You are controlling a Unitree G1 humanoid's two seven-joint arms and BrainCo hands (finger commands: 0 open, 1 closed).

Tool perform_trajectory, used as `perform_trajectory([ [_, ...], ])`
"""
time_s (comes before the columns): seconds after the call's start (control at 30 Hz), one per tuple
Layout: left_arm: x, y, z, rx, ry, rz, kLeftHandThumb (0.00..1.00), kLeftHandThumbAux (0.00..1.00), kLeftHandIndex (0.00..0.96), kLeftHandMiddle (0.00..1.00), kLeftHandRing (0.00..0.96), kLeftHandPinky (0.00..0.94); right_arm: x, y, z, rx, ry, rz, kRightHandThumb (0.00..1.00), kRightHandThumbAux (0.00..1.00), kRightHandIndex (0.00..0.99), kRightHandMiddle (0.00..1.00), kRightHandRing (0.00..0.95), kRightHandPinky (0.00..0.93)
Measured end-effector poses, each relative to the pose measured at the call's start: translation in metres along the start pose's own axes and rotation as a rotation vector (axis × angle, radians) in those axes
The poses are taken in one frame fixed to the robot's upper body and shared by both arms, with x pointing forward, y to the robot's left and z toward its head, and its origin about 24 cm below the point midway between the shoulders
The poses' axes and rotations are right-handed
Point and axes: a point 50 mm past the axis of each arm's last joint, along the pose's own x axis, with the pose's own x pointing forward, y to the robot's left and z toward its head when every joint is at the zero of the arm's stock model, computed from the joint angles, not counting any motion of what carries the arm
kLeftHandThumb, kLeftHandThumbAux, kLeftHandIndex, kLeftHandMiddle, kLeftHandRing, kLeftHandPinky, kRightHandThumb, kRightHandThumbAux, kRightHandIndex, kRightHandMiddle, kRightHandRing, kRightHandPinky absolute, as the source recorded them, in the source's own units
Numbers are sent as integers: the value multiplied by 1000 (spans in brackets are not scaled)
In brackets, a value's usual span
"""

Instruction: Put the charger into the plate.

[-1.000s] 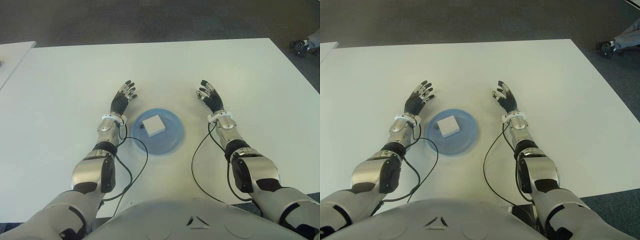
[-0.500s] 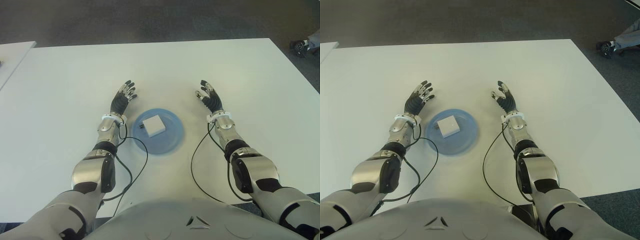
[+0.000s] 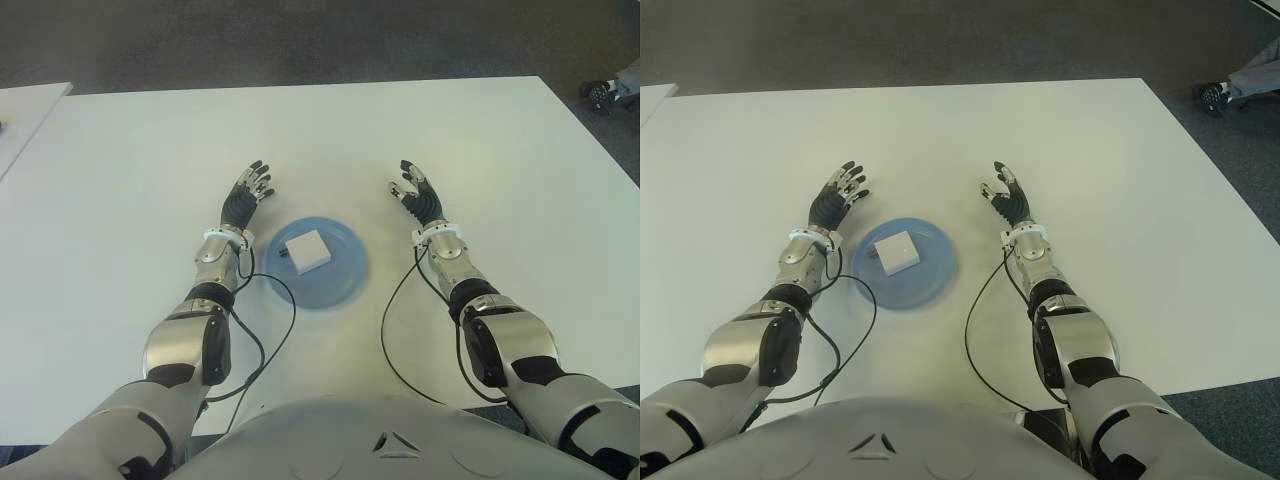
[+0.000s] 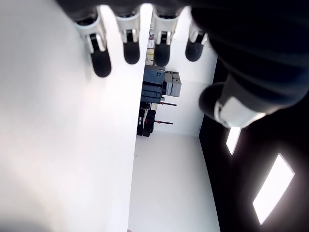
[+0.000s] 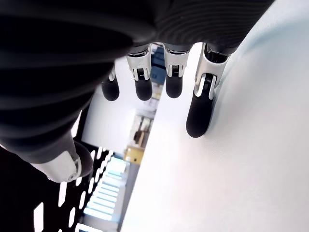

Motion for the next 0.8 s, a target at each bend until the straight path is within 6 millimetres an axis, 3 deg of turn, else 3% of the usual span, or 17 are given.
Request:
perform_trajectory([
  [0.3, 0, 0, 0, 1, 0, 0, 55, 541, 37, 88, 84, 99, 0, 1, 0, -3, -2, 0, 191, 607, 0, 10, 31, 90],
  [0.43, 0, 1, 0, 3, 1, 0, 57, 543, 36, 86, 82, 95, 0, 1, 0, 3, 0, -4, 210, 675, 161, 12, 13, 50],
  [0.63, 0, 0, 0, 7, 2, -2, 60, 546, 37, 88, 85, 104, 0, 1, 0, -7, -2, -5, 170, 685, 65, 2, 1, 55],
  [0.7, 0, 0, 0, 7, 2, -2, 59, 547, 38, 89, 86, 106, 0, 1, 0, -7, -2, -5, 158, 681, 78, 6, 2, 57],
  [0.8, 0, 0, 0, 7, 2, -2, 56, 548, 38, 90, 87, 104, 0, 1, 0, -6, -2, -5, 175, 709, 206, 30, 10, 47],
])
